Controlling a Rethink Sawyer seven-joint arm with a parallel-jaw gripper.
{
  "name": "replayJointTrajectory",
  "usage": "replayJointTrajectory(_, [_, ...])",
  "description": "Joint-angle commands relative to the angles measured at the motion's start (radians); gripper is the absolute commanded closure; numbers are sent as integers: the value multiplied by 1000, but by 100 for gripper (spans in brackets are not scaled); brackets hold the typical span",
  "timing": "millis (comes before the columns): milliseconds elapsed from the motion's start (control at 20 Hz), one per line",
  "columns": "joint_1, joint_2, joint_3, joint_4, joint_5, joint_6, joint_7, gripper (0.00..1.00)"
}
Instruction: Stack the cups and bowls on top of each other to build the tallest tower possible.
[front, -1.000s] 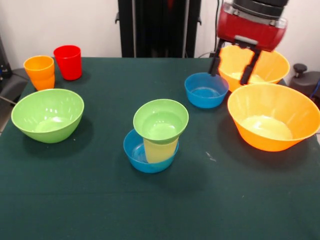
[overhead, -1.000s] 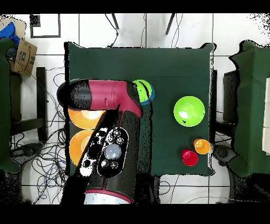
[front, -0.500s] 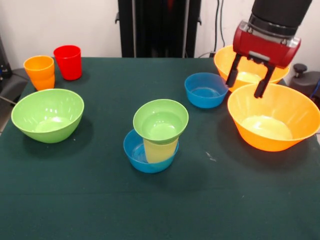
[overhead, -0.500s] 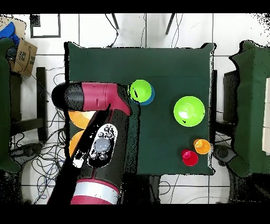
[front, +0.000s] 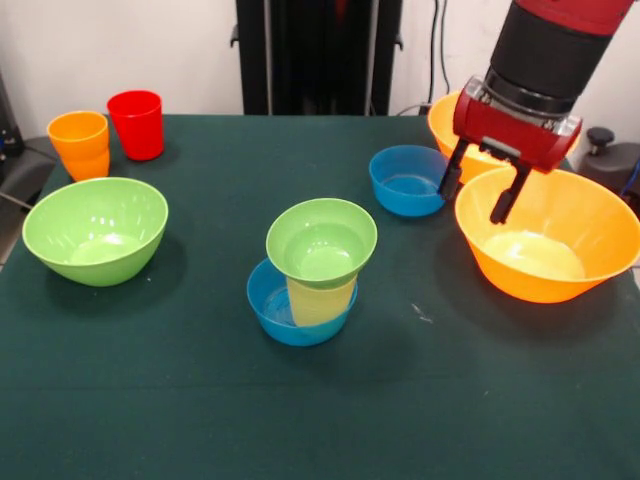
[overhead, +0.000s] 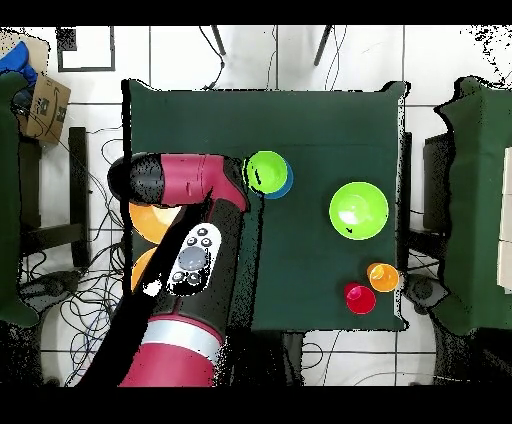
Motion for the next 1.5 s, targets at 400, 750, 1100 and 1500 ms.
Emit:
replayJointTrajectory(400, [-3,84,55,-176,15,200,81,0])
replayJointTrajectory(750, [-46,99,184,-178,-41,348,-181,0])
replayJointTrajectory(1100, [-134,105,310,-178,-198,331,-550,0])
replayJointTrajectory(1500, [-238,-19,381,48,-299,183,-651,0])
